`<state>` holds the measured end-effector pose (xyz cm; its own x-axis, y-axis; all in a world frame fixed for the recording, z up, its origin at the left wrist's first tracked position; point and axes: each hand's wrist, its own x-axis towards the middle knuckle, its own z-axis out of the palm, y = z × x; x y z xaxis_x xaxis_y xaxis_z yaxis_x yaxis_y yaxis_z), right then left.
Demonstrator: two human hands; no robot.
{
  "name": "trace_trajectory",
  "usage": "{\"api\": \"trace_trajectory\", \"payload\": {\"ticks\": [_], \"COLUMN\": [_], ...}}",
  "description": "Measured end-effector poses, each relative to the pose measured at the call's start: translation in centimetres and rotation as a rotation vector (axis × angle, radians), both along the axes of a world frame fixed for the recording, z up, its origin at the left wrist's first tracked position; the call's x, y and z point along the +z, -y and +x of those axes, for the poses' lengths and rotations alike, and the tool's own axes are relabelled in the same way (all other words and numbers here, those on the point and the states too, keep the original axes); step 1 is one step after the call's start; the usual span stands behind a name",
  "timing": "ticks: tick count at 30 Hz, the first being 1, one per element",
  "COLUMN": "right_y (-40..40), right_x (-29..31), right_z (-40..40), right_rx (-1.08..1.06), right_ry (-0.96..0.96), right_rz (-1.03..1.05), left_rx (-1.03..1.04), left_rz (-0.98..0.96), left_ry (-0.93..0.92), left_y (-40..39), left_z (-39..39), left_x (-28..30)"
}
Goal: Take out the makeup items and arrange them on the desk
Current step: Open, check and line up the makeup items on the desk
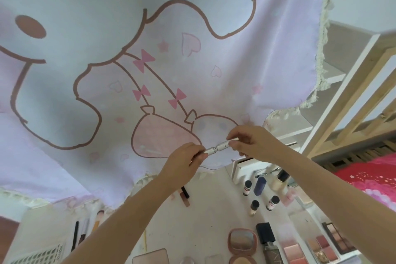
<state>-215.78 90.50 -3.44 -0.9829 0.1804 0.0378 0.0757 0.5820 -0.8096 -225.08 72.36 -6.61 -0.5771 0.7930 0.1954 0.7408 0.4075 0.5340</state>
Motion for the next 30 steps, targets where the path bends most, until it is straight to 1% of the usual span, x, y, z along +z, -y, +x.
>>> {"api": "trace_trajectory", "payload": {"ticks": [2, 5, 7, 9, 12, 16, 18, 24, 30], "right_y": [-0.1, 0.2, 0.5, 0.9, 1.5, 1.9, 1.6, 0.7, 0.0], "right_x": [-0.1, -0.9, -1.7, -2.8, -5.2, -8.7, -10.2, -11.6, -11.8], "right_z": [0.5, 0.9, 1.0, 1.0, 0.8, 0.4, 0.1, -0.8, -0.7], "right_rx": [0.012, 0.012, 0.011, 0.024, 0.083, 0.125, 0.105, 0.078, 0.034], "right_ry": [0.017, 0.064, 0.091, 0.122, 0.205, 0.36, 0.416, 0.464, 0.452], "right_rz": [-0.067, -0.004, 0.021, 0.133, 0.405, 0.599, 0.636, 0.727, 0.764], "left_rx": [0.01, 0.001, 0.013, 0.06, 0.115, 0.206, 0.212, 0.323, 0.319], "left_rz": [0.009, -0.024, -0.046, -0.062, -0.19, -0.359, -0.413, -0.43, -0.474], "left_ry": [0.041, 0.138, 0.275, 0.398, 0.519, 0.523, 0.503, 0.422, 0.415], "left_y": [0.1, 0.0, -0.1, -0.2, 0.2, 2.1, 2.9, 4.6, 4.9], "left_z": [0.2, 0.9, 1.5, 2.0, 2.3, 2.0, 1.8, 0.3, -1.0], "left_x": [-0.8, -2.3, -3.5, -5.2, -8.2, -11.0, -11.5, -12.7, -13.5]}}
